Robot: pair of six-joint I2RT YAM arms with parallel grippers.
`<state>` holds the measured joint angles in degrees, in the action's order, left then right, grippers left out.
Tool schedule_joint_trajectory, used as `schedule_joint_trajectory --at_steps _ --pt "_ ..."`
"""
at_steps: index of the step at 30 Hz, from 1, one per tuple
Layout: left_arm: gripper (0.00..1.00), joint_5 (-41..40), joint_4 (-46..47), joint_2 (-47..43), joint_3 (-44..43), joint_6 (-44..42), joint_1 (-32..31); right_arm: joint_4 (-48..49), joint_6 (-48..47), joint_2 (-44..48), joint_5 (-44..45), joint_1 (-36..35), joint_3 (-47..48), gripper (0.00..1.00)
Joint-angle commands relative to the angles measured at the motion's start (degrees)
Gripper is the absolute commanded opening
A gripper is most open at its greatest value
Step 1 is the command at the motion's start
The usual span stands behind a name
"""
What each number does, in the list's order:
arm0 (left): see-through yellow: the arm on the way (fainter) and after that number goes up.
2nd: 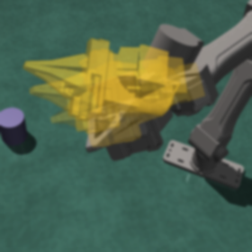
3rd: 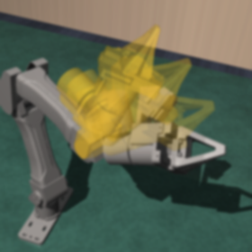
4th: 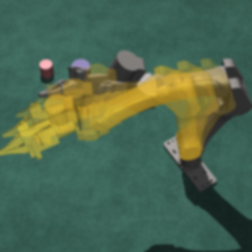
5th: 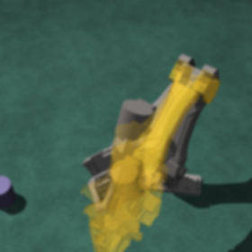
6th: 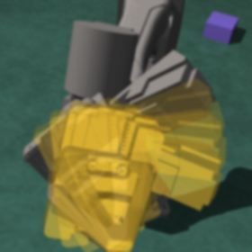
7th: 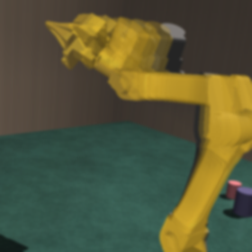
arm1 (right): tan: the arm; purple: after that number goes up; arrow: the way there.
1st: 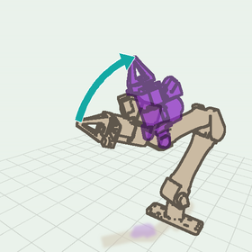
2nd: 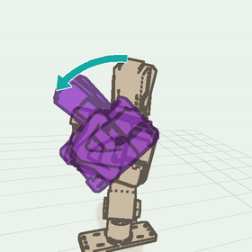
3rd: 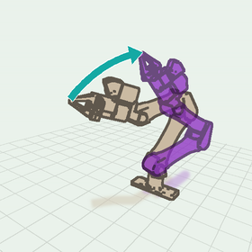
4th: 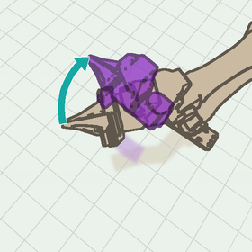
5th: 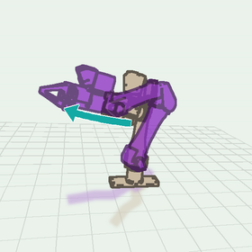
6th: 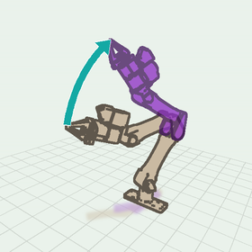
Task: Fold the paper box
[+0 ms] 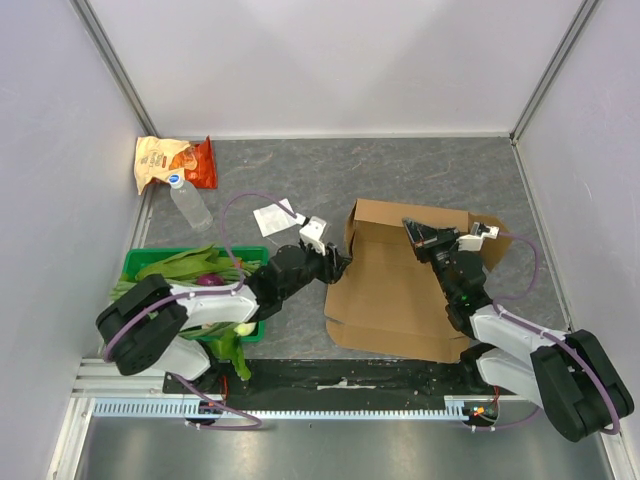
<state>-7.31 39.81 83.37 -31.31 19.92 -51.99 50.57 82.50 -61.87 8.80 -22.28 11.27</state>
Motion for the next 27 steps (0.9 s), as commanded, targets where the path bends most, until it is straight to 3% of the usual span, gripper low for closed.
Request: schedule_joint_trajectory --at_steps 1,5,7,9,11,15,20,25,27 --pt "0.54 2.22 -3.33 -9.59 2.04 -2.07 1.09 -4.51 -2.61 -0.18 -1.76 -0.13 -1.07 0.00" --pt "0.51 -7.87 -9.49 -21.83 3.97 -6.11 1.54 -2.76 -1.73 -1.24 -2.73 0.49 -1.42 0.00" --pt "0.50 -11.83 -10.45 -23.52 4.06 -7.97 3.46 -2.14 -1.38 -1.68 -3.26 0.57 -1.25 0.00" --pt "0.52 -8.88 -15.34 -20.99 0.48 -7.10 9.41 -1.79 -1.11 -1.68 -3.26 0.57 -1.07 0.00" --pt "0.60 -1.51 -17.74 -13.55 -4.86 -7.70 12.34 -1.79 -0.94 -1.59 -3.44 0.66 -0.90 0.00" --pt "0.64 5.98 -23.82 -1.76 -13.59 -15.33 13.23 -3.71 -0.85 -0.63 -3.17 0.75 -0.72 0.00" --pt "0.63 18.90 -8.97 1.44 -9.83 -21.92 12.44 -4.42 -0.50 0.08 -2.91 0.75 -0.63 0.00" --pt "0.63 22.78 -0.80 6.26 -9.82 -23.18 11.21 -4.51 -0.06 -0.10 -3.44 0.75 0.25 0.00" --pt "0.63 20.51 2.37 8.29 -10.87 -21.87 10.33 -3.90 0.47 -0.44 -3.61 0.75 0.33 0.00"
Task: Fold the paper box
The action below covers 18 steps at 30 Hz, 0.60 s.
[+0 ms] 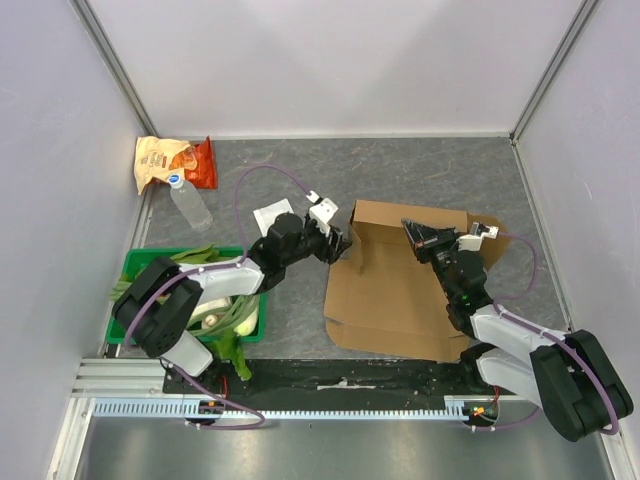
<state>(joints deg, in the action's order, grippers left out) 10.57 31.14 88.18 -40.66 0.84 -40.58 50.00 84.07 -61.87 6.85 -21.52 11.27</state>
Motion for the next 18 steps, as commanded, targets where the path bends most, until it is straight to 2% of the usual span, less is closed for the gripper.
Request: schedule_joint_trajectory --at_steps 1,3,6,11,15,17,18 --pt "0.61 0.18 12.36 5.05 -1.78 -2.60 -1.34 -3.15 -0.93 -0.62 -1.84 -0.02 0.51 0.00" --pt "0.56 -2.64 19.35 6.47 -0.65 -1.90 -2.39 -3.15 -0.58 -0.89 -2.28 -0.02 0.95 0.00" --pt "0.49 -4.85 24.92 9.19 -0.29 -1.63 -3.54 -3.07 0.12 -1.15 -2.37 -0.10 0.95 0.00" --pt "0.53 -13.90 30.64 12.01 -0.12 -4.79 -6.53 -2.63 0.74 -1.33 -2.37 -0.10 0.25 0.00" --pt "0.35 -19.09 37.06 14.99 1.03 -6.90 -7.50 -3.41 0.66 -0.89 -2.37 -0.10 0.77 0.00" --pt "0.41 -19.53 39.53 15.70 0.85 -8.56 -7.59 -3.85 0.39 -0.63 -2.37 -0.10 1.21 0.00" --pt "0.48 -19.36 39.62 16.23 0.76 -9.10 -7.50 -4.29 0.39 -0.71 -2.46 -0.10 1.47 0.00"
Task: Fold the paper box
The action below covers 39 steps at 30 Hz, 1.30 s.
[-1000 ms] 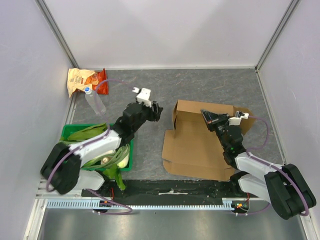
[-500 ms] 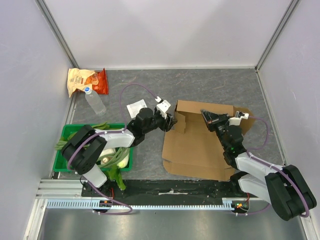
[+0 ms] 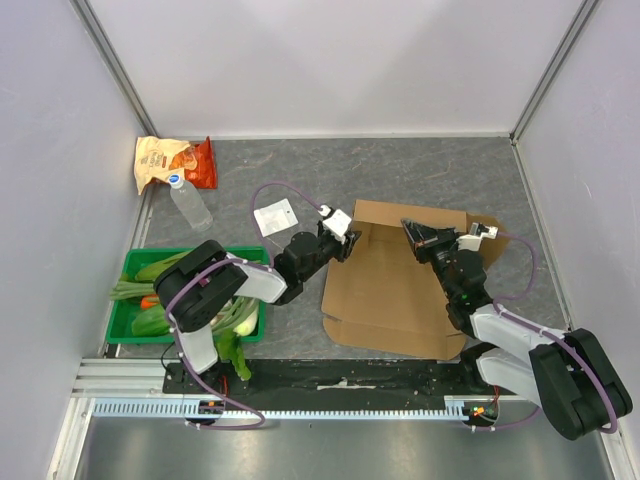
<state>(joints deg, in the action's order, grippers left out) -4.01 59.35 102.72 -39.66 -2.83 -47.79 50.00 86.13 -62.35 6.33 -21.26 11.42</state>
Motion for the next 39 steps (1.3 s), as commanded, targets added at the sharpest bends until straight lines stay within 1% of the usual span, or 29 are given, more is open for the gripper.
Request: schedule_joint_trajectory --at_steps 1,3,4,5,6,8,10,11,12,13,14,15,16,17,19,20,21,23,25,26,28,30,31,32,33,34,38,39 --pt "0.50 -4.08 11.40 1.78 -0.24 -5.78 -0.29 -4.38 -1.75 -0.23 -2.02 -0.37 1.50 0.00" --pt "0.53 -3.90 11.84 2.14 -0.50 -6.40 -0.29 -4.73 -1.67 -0.32 -2.28 -0.37 1.85 0.00" --pt "0.53 -4.16 11.58 2.22 -1.03 -6.31 -0.37 -4.73 -1.23 -0.32 -2.46 -0.45 1.85 0.00" --pt "0.52 -4.08 10.97 2.31 -1.29 -5.96 -0.29 -4.82 -0.79 -0.41 -2.37 -0.37 1.85 0.00" --pt "0.46 -4.25 11.05 2.49 -1.65 -5.78 -0.29 -4.91 -0.35 -0.49 -2.29 -0.45 1.85 0.00" --pt "0.43 -5.30 12.10 3.45 -2.00 -5.61 -0.37 -4.74 0.79 -1.19 -2.55 -0.45 1.94 0.00" --pt "0.38 -7.57 12.46 4.33 -2.70 -5.96 -0.55 -5.00 1.58 -1.46 -2.46 -0.45 2.11 0.00" --pt "0.34 -9.16 12.11 4.94 -3.14 -6.48 -1.07 -5.08 2.63 -1.55 -2.37 -0.45 2.03 0.00" --pt "0.27 -12.65 11.58 5.38 -3.58 -7.01 -1.51 -5.09 2.99 -1.64 -2.20 -0.54 2.03 0.00" --pt "0.22 -14.60 11.58 5.82 -4.45 -7.62 -2.04 -5.17 3.43 -1.72 -1.76 -0.63 2.03 0.00" --pt "0.12 -17.41 11.31 7.31 -5.16 -9.80 -3.44 -5.26 4.30 -1.90 -1.41 -0.72 2.03 0.00" --pt "0.08 -24.13 11.14 7.84 -6.21 -11.04 -4.49 -5.44 4.83 -1.90 -1.14 -0.89 2.20 0.00" --pt "0.06 -25.77 12.44 8.63 -7.09 -12.54 -5.20 -5.61 5.27 -1.99 -0.71 -1.24 2.20 0.00" --pt "0.07 -26.39 14.11 9.08 -6.92 -14.29 -5.99 -5.70 5.63 -1.90 0.08 -1.42 2.38 0.00" --pt "0.15 -27.80 13.61 9.69 -7.71 -14.48 -6.44 -6.49 6.42 -1.81 0.35 -1.77 2.82 0.00" --pt "0.24 -28.41 12.20 9.52 -8.32 -13.18 -6.61 -7.27 6.42 -1.73 0.35 -1.77 2.99 0.00" --pt "0.27 -27.72 10.45 9.17 -8.68 -12.64 -6.61 -7.54 6.51 -1.64 0.35 -1.86 3.25 0.00" --pt "0.33 -27.63 9.30 8.91 -8.94 -11.50 -6.61 -7.72 6.95 -1.55 0.44 -1.77 3.35 0.00" --pt "0.33 -27.54 6.93 8.73 -10.43 -10.88 -6.70 -7.72 7.39 -1.55 0.26 -1.95 3.35 0.00" --pt "0.33 -27.72 3.70 8.82 -11.22 -10.18 -6.79 -7.72 7.48 -1.55 0.26 -1.95 3.35 0.00" --pt "0.31 -28.50 1.57 9.60 -13.41 -10.00 -6.88 -7.81 7.83 -1.64 0.35 -2.12 3.43 0.00" --pt "0.19 -32.09 -4.30 10.39 -15.61 -9.83 -7.32 -8.16 8.26 -1.29 0.70 -2.38 3.35 0.00" --pt "0.09 -33.94 -7.03 10.92 -18.84 -9.48 -7.32 -8.25 8.35 -1.20 1.14 -2.47 3.43 0.00" --pt "0.02 -36.22 -12.10 12.23 -20.62 -8.87 -7.40 -8.68 8.70 -0.85 1.49 -2.65 3.35 0.00" --pt "0.02 -40.59 -13.02 12.77 -22.03 -8.69 -7.32 -8.95 8.97 -0.67 2.02 -3.26 3.43 0.00" --pt "0.02 -41.51 -13.03 12.95 -22.74 -8.68 -7.32 -9.04 9.23 -0.50 3.07 -3.70 3.26 0.00" --pt "0.02 -42.31 -11.72 12.25 -21.60 -7.45 -7.40 -8.69 10.73 -1.19 4.83 -5.46 3.34 0.00" --pt "0.02 -40.74 -8.76 12.07 -20.30 -7.80 -7.49 -8.52 11.08 -1.46 4.83 -5.81 3.26 0.00"
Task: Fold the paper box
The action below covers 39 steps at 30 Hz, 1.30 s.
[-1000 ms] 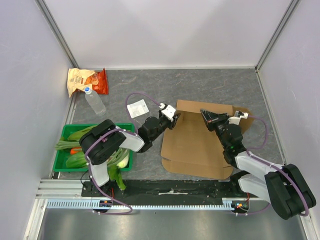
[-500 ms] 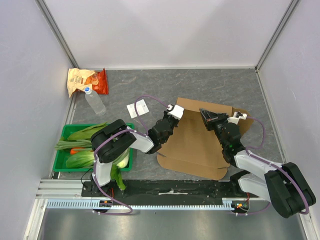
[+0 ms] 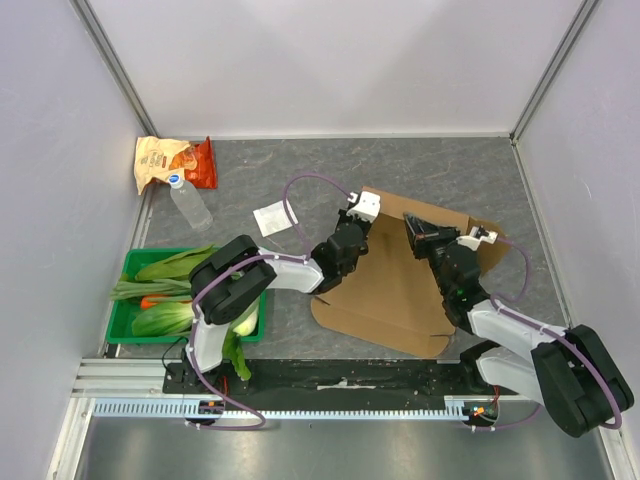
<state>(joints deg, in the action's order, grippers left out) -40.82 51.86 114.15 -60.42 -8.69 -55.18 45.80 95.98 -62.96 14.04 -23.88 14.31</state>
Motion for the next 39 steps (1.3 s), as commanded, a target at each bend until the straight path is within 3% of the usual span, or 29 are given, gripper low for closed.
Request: schedule_joint_trajectory --at_steps 1,3,4,5,8,15,23,29,30,33,34,35,37,38,39 --pt "0.02 -2.53 0.94 0.38 1.53 -2.56 -0.19 -3.88 1.48 -1.46 -2.97 -3.28 0.29 0.00" --pt "0.02 0.54 1.67 -1.11 3.28 -2.57 -0.28 -2.82 1.66 -1.99 -3.06 -3.28 0.37 0.00" --pt "0.08 2.22 2.37 -1.90 4.16 -2.39 -0.28 -2.82 1.49 -1.99 -2.97 -3.28 0.55 0.00" --pt "0.24 3.97 4.03 -2.87 5.48 -2.30 -0.28 -3.34 1.31 -1.99 -2.88 -3.19 0.72 0.00" --pt "0.45 8.82 8.09 -6.82 11.11 -0.99 -0.19 -3.53 0.96 -1.99 -2.70 -3.28 1.08 0.00" --pt "0.54 12.16 7.30 -10.17 15.95 4.72 0.86 -3.17 0.69 -2.61 -3.23 -3.28 2.04 0.00" --pt "0.33 8.65 2.03 -7.45 12.35 5.43 1.65 -3.35 0.87 -2.61 -3.49 -3.28 2.22 0.00" --pt "0.29 3.82 -5.00 -6.13 9.02 8.07 1.65 -2.38 1.49 -4.27 -3.93 -3.72 3.36 0.00" --pt "0.26 3.55 -5.53 -5.70 8.66 8.16 1.65 -2.30 1.57 -4.71 -3.85 -3.89 3.88 0.00" --pt "0.02 0.40 -7.82 -5.25 7.51 8.16 1.74 -2.12 0.97 -5.59 -4.37 -4.33 5.20 0.01" --pt "0.02 -0.48 -7.47 -5.43 7.60 7.90 1.83 -4.03 0.44 -5.77 -4.72 -4.42 5.82 0.06" --pt "0.02 -1.62 -6.25 -5.78 8.82 7.55 1.92 -5.45 -0.35 -5.86 -5.34 -4.42 6.52 0.23" --pt "0.02 -1.72 -3.10 -7.09 10.32 5.80 2.18 -8.87 -3.59 -5.16 -6.74 -4.34 7.40 0.43" --pt "0.02 -1.72 -2.29 -7.45 11.89 5.18 2.27 -10.11 -5.53 -4.81 -7.18 -3.99 7.49 0.63" --pt "0.02 -1.98 -1.33 -7.71 12.78 4.13 2.44 -12.21 -7.98 -3.76 -9.45 -3.55 8.71 0.72"
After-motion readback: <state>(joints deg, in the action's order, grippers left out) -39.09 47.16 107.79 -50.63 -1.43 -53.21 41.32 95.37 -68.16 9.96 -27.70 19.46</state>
